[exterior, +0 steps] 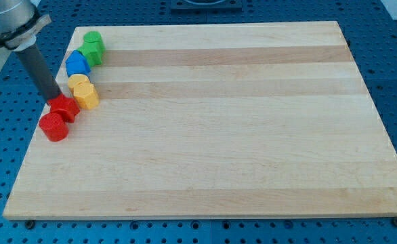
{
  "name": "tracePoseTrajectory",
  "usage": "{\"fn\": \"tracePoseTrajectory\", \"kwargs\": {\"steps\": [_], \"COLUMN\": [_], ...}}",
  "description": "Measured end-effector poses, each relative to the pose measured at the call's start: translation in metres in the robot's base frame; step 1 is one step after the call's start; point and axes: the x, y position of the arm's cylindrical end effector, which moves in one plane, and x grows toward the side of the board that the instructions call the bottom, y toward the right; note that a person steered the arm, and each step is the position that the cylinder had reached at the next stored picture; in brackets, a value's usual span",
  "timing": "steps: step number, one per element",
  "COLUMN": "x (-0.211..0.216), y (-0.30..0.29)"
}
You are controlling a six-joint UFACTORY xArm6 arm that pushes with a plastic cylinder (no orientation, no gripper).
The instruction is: Slide the yellow hexagon into the red star
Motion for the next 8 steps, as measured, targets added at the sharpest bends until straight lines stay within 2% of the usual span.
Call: {"fn": "tracePoseTrajectory", "kwargs": {"steps": [1, 2, 3, 5, 6, 8], "x": [0.01, -0.006, -0.01, -0.006, 0.026, 0.149], "y": [0.0, -0.001, -0.024, -0.025, -0.025, -0.015]}}
